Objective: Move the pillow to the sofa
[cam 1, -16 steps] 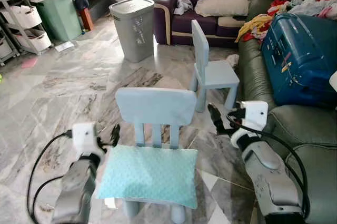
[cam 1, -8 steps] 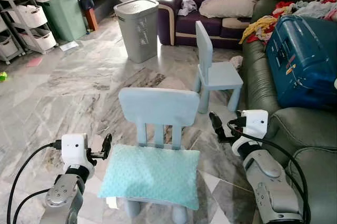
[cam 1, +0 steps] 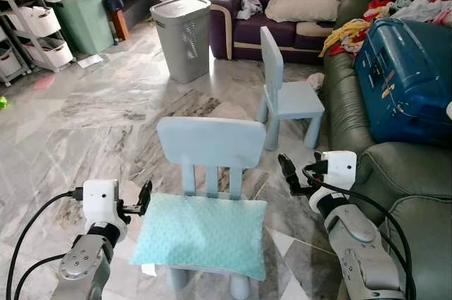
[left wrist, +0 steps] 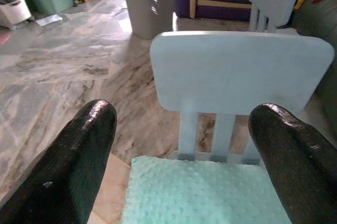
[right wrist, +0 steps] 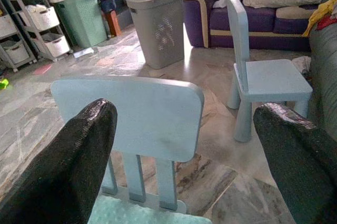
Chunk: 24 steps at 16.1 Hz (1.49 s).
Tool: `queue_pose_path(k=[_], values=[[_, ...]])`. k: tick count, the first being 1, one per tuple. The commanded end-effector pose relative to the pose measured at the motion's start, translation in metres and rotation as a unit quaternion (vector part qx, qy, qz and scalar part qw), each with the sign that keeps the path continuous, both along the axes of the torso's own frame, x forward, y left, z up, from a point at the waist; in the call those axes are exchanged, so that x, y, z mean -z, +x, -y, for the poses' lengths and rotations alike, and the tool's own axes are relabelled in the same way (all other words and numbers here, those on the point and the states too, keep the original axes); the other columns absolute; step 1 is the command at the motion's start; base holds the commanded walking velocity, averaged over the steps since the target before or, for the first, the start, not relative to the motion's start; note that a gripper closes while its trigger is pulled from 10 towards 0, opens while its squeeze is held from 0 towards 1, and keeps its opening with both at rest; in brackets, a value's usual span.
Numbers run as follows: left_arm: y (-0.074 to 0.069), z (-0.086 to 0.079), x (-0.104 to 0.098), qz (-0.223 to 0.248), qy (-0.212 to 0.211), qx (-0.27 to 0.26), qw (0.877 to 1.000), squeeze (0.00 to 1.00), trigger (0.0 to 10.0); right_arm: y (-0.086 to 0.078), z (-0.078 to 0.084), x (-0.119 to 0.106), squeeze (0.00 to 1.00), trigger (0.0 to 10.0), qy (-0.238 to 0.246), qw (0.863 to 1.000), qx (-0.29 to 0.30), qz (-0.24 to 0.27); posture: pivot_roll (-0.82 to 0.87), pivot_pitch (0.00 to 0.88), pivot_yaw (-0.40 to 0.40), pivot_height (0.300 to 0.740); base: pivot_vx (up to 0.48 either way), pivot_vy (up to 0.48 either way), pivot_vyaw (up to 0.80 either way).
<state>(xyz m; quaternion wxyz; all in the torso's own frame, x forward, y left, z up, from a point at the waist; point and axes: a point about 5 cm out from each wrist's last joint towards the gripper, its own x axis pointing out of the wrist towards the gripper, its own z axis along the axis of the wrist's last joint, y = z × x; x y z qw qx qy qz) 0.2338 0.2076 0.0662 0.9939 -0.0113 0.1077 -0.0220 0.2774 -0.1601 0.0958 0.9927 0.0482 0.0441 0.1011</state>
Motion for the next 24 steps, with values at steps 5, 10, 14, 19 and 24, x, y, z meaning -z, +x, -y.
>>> queue_pose_path(k=[5, 10, 14, 19, 24], values=[[0.0000, 0.0013, -0.0006, -0.007, 0.004, 0.000, 1.000, 0.00, 10.0, 0.0003, -0.0057, -0.0050, 0.00, 10.0, -0.001, 1.000, -0.013, 0.007, -0.07, 0.050, 0.041, 0.740, 0.000, 0.000, 0.00], [-0.0002, 0.0035, 0.0003, -0.010, 0.002, 0.001, 1.000, 0.00, 10.0, 0.0003, -0.0071, -0.0061, 0.00, 10.0, -0.002, 1.000, -0.018, 0.008, -0.07, 0.055, 0.039, 0.732, 0.000, 0.000, 0.00], [0.0004, 0.0042, 0.0002, -0.010, 0.002, 0.003, 1.000, 0.00, 10.0, 0.0005, -0.0091, -0.0067, 0.00, 10.0, -0.001, 1.000, -0.021, 0.008, -0.07, 0.058, 0.040, 0.685, 0.000, 0.000, 0.00], [0.0006, 0.0057, 0.0007, -0.011, 0.001, 0.005, 1.000, 0.00, 10.0, 0.0008, -0.0096, -0.0075, 0.00, 10.0, -0.002, 1.000, -0.022, 0.009, -0.08, 0.058, 0.038, 0.631, 0.000, 0.000, 0.00], [0.0018, 0.0071, 0.0008, -0.010, 0.000, 0.007, 1.000, 0.00, 10.0, 0.0027, -0.0104, -0.0079, 0.00, 10.0, -0.002, 1.000, -0.024, 0.009, -0.08, 0.058, 0.036, 0.566, 0.000, 0.000, 0.00]])
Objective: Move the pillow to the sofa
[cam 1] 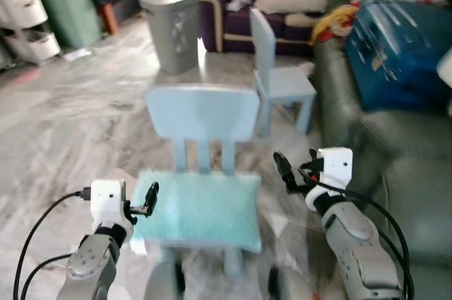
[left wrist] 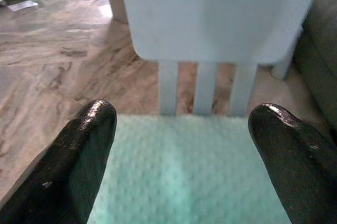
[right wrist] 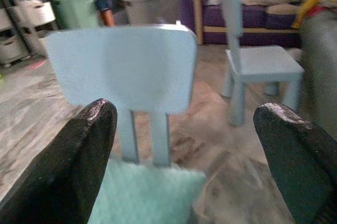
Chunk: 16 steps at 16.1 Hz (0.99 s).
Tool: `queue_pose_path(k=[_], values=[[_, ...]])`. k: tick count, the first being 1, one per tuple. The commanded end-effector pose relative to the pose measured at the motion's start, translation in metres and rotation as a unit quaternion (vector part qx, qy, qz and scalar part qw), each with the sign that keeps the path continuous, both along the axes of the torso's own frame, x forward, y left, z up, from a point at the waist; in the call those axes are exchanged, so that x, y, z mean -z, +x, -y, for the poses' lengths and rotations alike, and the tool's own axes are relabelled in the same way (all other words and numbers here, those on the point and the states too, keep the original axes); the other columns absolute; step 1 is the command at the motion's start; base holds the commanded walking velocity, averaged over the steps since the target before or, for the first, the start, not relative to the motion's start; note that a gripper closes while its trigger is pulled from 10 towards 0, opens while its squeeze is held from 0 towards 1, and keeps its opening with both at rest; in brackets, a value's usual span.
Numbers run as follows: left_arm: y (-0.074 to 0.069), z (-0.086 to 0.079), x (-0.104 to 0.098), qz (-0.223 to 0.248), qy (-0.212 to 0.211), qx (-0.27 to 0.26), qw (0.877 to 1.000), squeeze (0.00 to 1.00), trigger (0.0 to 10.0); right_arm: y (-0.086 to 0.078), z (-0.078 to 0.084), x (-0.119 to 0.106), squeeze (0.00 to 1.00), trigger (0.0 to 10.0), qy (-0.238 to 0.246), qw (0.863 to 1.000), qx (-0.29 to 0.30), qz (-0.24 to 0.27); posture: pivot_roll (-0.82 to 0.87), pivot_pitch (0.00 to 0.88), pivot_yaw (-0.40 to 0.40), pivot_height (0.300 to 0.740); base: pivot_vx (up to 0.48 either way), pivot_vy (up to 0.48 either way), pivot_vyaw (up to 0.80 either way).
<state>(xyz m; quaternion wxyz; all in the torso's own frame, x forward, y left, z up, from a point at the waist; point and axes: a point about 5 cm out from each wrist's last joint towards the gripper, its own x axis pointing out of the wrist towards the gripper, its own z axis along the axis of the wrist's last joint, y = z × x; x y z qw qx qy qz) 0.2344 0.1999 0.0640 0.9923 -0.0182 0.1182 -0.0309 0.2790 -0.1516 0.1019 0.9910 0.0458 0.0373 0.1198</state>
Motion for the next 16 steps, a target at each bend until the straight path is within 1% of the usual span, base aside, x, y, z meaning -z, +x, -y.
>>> queue_pose_path(k=[1, 2, 6, 8, 9, 14, 16], values=[[0.001, -0.001, -0.001, 0.000, 0.008, -0.002, 1.000, 0.00, 10.0, 0.002, -0.002, -0.001, 0.00, 10.0, -0.002, 1.000, -0.006, 0.001, -0.07, 0.057, 0.036, 0.556, 0.000, 0.000, 0.00], [0.002, -0.001, -0.002, 0.000, 0.009, -0.002, 1.000, 0.00, 10.0, 0.003, -0.004, -0.002, 0.00, 10.0, 0.000, 1.000, -0.007, 0.004, -0.07, 0.056, 0.036, 0.537, 0.000, 0.000, 0.00], [0.003, -0.003, -0.003, 0.002, 0.012, -0.003, 1.000, 0.00, 10.0, 0.007, -0.005, -0.003, 0.00, 10.0, 0.000, 1.000, -0.009, 0.006, -0.07, 0.052, 0.036, 0.490, 0.000, 0.000, 0.00], [0.004, -0.003, -0.005, 0.005, 0.014, -0.004, 1.000, 0.00, 10.0, 0.008, -0.006, -0.003, 0.00, 10.0, 0.000, 1.000, -0.011, 0.006, -0.06, 0.051, 0.036, 0.455, 0.000, 0.000, 0.00], [0.004, -0.003, -0.005, 0.005, 0.014, -0.005, 1.000, 0.00, 10.0, 0.008, -0.006, -0.003, 0.00, 10.0, 0.001, 1.000, -0.011, 0.007, -0.06, 0.051, 0.036, 0.450, 0.000, 0.000, 0.00], [0.007, -0.009, -0.008, 0.010, 0.044, -0.030, 0.999, 0.00, 10.0, 0.011, -0.006, -0.003, 0.00, 10.0, -0.001, 1.000, -0.012, 0.009, -0.06, 0.053, 0.040, 0.395, 0.000, 0.000, 0.00], [0.009, -0.016, -0.010, 0.015, 0.062, -0.053, 0.997, 0.00, 10.0, 0.012, -0.006, -0.004, 0.00, 10.0, -0.002, 1.000, -0.012, 0.011, -0.06, 0.054, 0.040, 0.370, 0.000, 0.000, 0.00]])
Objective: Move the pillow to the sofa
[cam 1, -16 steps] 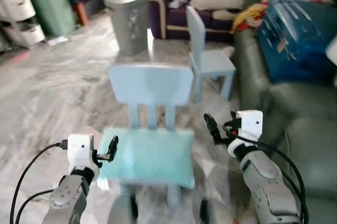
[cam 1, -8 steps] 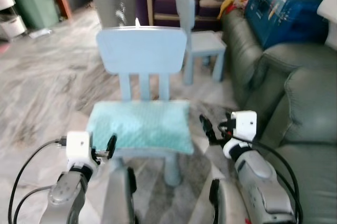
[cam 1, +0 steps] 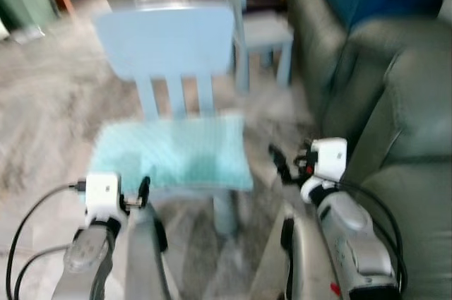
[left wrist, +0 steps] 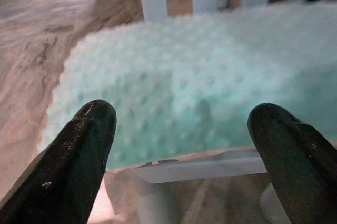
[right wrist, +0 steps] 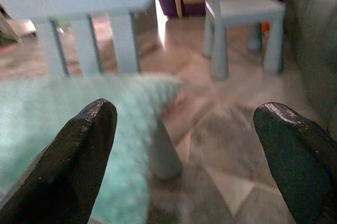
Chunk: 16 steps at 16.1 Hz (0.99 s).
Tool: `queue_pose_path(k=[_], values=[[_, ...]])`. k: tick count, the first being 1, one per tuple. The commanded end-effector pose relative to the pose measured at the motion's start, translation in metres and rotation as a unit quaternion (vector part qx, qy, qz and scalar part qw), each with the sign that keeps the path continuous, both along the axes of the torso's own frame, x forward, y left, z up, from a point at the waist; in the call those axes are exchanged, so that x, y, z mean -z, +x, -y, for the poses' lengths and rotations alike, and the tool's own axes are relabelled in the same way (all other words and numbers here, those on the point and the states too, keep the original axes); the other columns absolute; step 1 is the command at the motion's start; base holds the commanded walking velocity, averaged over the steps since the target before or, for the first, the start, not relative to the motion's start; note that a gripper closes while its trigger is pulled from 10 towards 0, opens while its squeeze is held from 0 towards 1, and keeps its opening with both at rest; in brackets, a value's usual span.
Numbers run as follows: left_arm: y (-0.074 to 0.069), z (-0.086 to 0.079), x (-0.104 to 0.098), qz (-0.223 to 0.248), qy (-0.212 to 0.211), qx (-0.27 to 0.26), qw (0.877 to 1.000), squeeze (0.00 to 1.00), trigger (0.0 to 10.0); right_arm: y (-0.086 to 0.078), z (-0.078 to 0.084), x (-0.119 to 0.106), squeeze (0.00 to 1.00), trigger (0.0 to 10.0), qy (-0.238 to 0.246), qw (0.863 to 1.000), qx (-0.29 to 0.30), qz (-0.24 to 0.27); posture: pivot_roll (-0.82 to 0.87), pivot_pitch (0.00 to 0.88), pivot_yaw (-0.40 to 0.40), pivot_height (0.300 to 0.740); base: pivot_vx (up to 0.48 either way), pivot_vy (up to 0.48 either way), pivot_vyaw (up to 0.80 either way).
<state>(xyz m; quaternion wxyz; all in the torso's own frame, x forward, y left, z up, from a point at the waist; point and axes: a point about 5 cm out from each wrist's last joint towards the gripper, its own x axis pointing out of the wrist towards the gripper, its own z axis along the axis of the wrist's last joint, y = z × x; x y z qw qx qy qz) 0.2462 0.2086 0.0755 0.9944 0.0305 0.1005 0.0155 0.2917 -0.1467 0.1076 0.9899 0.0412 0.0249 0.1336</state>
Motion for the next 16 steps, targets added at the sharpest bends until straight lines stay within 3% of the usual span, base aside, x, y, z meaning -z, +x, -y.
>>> queue_pose_path(k=[1, 4, 5, 8, 9, 13, 16], values=[[-0.001, -0.012, -0.001, 0.002, 0.022, -0.029, 0.999, 0.00, 10.0, 0.000, -0.001, 0.001, 0.00, 10.0, 0.000, 1.000, 0.001, -0.001, -0.06, 0.055, 0.039, 0.355, 0.000, 0.000, 0.00], [0.005, -0.026, -0.008, 0.016, 0.037, -0.074, 0.996, 0.00, 10.0, 0.005, 0.002, -0.005, 0.00, 10.0, -0.002, 1.000, 0.000, 0.010, -0.07, 0.061, 0.035, 0.335, 0.000, 0.000, 0.00], [0.014, -0.036, -0.020, 0.039, 0.036, -0.098, 0.994, 0.00, 10.0, 0.012, 0.006, -0.014, 0.00, 10.0, -0.007, 1.000, -0.003, 0.025, -0.07, 0.067, 0.031, 0.335, 0.000, 0.000, 0.00], [0.021, -0.051, -0.037, 0.066, 0.044, -0.130, 0.988, 0.00, 10.0, 0.018, 0.011, -0.026, 0.00, 10.0, -0.007, 0.999, -0.010, 0.043, -0.07, 0.077, 0.025, 0.335, 0.000, 0.000, 0.00], [0.028, -0.067, -0.049, 0.084, 0.046, -0.159, 0.983, 0.00, 10.0, 0.025, 0.012, -0.034, 0.00, 10.0, -0.005, 0.998, -0.024, 0.050, -0.06, 0.087, 0.018, 0.335, 0.000, 0.000, 0.00], [0.046, -0.090, -0.063, 0.100, 0.026, -0.204, 0.973, 0.00, 10.0, 0.042, -0.006, -0.057, 0.00, 10.0, 0.019, 0.993, -0.086, 0.078, -0.07, 0.110, 0.012, 0.335, 0.000, 0.000, 0.00], [0.060, -0.105, -0.070, 0.089, 0.009, -0.235, 0.968, 0.00, 10.0, 0.053, -0.030, -0.071, 0.00, 10.0, 0.061, 0.984, -0.147, 0.075, -0.07, 0.140, 0.009, 0.335, 0.000, 0.000, 0.00]])
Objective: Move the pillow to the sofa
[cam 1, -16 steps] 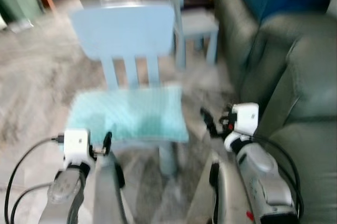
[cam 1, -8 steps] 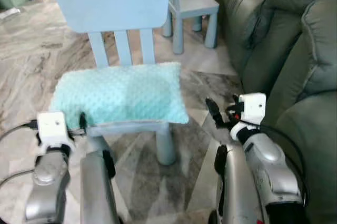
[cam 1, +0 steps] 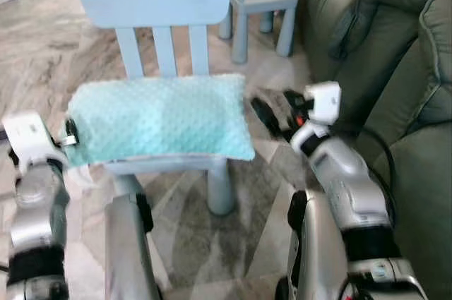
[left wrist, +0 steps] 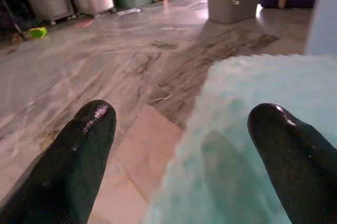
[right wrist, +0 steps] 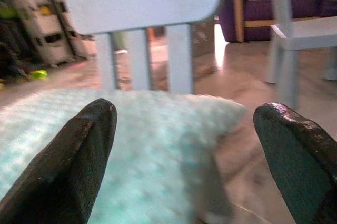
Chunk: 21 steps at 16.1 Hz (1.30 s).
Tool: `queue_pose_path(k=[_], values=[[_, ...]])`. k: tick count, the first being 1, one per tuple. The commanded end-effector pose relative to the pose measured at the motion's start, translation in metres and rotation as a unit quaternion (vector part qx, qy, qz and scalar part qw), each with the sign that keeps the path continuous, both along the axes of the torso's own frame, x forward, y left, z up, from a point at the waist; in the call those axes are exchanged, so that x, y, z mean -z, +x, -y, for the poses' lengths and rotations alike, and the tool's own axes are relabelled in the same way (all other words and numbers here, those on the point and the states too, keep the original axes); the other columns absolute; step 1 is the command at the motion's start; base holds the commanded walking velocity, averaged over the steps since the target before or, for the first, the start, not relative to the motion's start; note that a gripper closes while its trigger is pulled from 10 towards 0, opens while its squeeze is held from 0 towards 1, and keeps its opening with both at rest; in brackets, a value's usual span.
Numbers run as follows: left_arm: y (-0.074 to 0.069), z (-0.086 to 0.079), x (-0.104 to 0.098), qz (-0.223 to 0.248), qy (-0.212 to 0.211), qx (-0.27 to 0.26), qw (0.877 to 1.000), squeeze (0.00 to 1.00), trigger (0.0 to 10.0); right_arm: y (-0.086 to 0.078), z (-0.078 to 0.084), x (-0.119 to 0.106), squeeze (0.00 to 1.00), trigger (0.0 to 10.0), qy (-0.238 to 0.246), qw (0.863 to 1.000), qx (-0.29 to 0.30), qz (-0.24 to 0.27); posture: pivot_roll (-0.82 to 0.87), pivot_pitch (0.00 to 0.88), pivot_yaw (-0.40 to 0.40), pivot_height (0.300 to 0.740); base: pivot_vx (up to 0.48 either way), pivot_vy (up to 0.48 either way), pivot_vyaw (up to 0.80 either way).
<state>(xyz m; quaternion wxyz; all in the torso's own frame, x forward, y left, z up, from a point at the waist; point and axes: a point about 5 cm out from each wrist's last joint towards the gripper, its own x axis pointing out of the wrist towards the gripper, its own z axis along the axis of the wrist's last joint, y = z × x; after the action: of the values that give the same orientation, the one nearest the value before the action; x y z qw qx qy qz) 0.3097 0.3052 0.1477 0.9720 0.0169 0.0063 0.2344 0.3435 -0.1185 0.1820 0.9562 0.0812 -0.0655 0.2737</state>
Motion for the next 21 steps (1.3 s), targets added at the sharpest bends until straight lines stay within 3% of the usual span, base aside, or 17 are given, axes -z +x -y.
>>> queue_pose_path(k=[1, 3, 4, 6, 10, 13, 19, 21], values=[[0.000, -0.013, 0.004, -0.009, -0.029, -0.026, 0.999, 0.00, 10.0, 0.004, -0.007, 0.002, 0.00, 10.0, 0.013, 0.999, -0.021, -0.020, -0.07, 0.146, 0.007, 0.335, 0.000, 0.000, 0.00], [0.015, -0.021, 0.000, -0.007, -0.089, -0.015, 0.996, 0.00, 10.0, 0.011, -0.028, -0.004, 0.00, 10.0, 0.035, 0.996, -0.066, -0.040, -0.08, 0.173, 0.002, 0.335, 0.000, 0.000, 0.00], [0.018, -0.022, -0.001, -0.012, -0.096, -0.010, 0.995, 0.00, 10.0, 0.012, -0.032, -0.006, 0.00, 10.0, 0.032, 0.996, -0.074, -0.038, -0.08, 0.181, 0.003, 0.335, 0.000, 0.000, 0.00], [0.031, -0.021, -0.007, -0.003, -0.147, 0.014, 0.989, 0.00, 10.0, 0.019, -0.043, -0.007, 0.00, 10.0, 0.026, 0.994, -0.090, -0.055, -0.08, 0.204, -0.001, 0.335, 0.000, 0.000, 0.00], [0.043, -0.024, -0.025, 0.022, -0.182, 0.045, 0.982, 0.00, 10.0, 0.019, -0.048, -0.002, 0.00, 10.0, 0.026, 0.991, -0.112, -0.070, -0.08, 0.241, -0.004, 0.335, 0.000, 0.000, 0.00], [0.047, -0.029, -0.032, 0.032, -0.223, 0.056, 0.973, 0.00, 10.0, 0.022, -0.047, 0.004, 0.00, 10.0, 0.024, 0.989, -0.119, -0.087, -0.08, 0.269, -0.002, 0.335, 0.000, 0.000, 0.00], [0.040, -0.054, -0.046, 0.064, -0.274, 0.011, 0.960, 0.00, 10.0, 0.046, -0.026, -0.023, 0.00, 10.0, 0.018, 0.999, -0.041, -0.018, -0.06, 0.298, -0.002, 0.335, 0.000, 0.000, 0.00], [0.041, -0.052, -0.045, 0.060, -0.310, 0.024, 0.949, 0.00, 10.0, 0.053, -0.021, -0.023, 0.00, 10.0, 0.021, 0.998, -0.043, -0.038, -0.04, 0.304, -0.003, 0.335, 0.000, 0.000, 0.00]])
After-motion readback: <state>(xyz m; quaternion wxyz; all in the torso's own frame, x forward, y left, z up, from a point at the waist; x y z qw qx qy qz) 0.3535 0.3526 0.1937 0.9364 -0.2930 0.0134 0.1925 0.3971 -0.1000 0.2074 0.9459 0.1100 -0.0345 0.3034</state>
